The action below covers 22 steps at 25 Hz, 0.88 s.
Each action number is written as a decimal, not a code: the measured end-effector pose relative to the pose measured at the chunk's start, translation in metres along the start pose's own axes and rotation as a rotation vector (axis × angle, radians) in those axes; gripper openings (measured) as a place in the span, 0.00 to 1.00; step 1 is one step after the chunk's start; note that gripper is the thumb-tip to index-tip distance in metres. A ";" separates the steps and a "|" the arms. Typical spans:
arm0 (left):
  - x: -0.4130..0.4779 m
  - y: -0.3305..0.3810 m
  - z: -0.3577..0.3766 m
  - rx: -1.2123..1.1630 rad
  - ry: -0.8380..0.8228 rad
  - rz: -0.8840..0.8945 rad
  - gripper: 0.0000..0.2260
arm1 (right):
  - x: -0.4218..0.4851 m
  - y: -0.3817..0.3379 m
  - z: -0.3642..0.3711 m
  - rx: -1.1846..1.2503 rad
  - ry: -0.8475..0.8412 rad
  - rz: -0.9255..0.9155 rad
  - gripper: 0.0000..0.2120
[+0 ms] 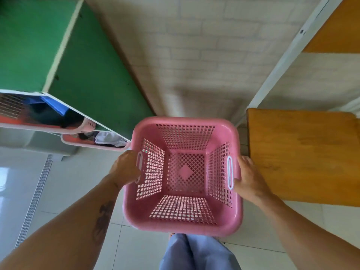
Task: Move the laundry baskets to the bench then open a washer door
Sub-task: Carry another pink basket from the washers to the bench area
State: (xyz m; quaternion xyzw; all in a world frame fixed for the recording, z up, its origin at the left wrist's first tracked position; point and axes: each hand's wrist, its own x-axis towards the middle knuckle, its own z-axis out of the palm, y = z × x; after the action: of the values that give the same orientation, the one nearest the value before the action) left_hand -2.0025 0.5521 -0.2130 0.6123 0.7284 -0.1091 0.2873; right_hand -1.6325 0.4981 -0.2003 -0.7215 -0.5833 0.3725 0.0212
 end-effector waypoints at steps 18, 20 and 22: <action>-0.250 0.263 -0.151 0.005 0.014 0.785 0.22 | -0.360 0.000 -0.189 0.266 0.475 0.274 0.25; -0.286 0.320 -0.131 0.038 -0.007 0.895 0.21 | -0.412 0.034 -0.202 0.311 0.589 0.327 0.21; -0.327 0.377 -0.109 0.067 -0.027 1.010 0.19 | -0.459 0.078 -0.211 0.296 0.666 0.386 0.22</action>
State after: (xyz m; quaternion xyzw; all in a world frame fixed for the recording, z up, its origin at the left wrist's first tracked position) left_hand -1.6458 0.4215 0.1284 0.8956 0.3337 0.0123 0.2940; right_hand -1.4683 0.1651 0.1512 -0.8878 -0.3388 0.1957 0.2422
